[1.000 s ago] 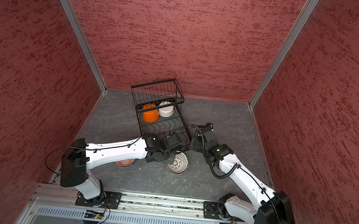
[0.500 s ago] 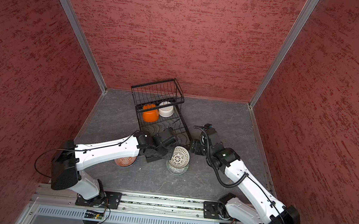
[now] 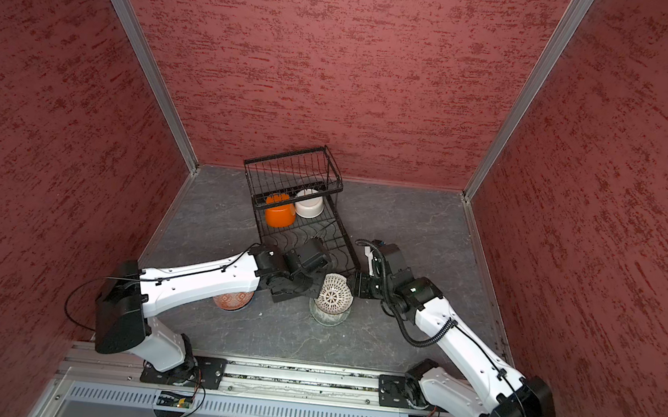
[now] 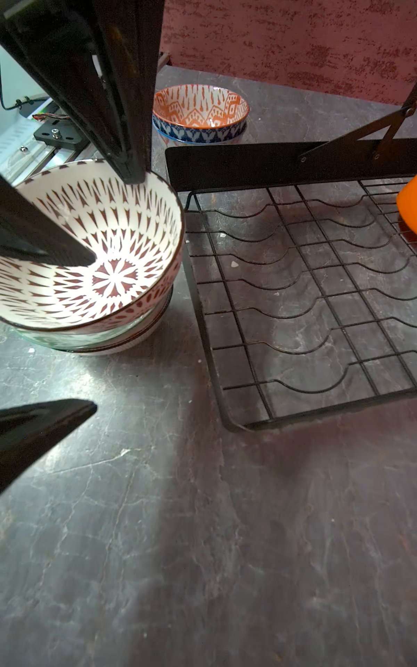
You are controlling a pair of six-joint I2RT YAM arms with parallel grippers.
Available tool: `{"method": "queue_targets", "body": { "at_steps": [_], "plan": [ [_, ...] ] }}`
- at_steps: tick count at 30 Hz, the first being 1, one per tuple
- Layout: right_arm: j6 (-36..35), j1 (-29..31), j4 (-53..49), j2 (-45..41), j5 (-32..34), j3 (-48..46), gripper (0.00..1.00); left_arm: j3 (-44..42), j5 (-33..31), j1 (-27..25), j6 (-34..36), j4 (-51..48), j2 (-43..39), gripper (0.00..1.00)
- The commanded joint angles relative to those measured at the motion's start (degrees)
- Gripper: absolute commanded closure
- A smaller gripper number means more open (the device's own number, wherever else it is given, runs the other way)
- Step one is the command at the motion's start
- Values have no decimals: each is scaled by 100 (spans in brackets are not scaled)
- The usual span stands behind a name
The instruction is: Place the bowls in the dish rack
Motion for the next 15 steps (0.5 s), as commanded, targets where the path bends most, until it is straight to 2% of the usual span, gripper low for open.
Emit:
{"method": "queue_targets", "body": {
  "at_steps": [1, 15],
  "plan": [
    [-26, 1, -55, -79, -256, -91, 46, 39, 15, 40, 71, 265, -221, 100],
    [9, 118, -46, 213, -403, -35, 62, -53, -3, 36, 57, 343, -342, 100]
  ]
}}
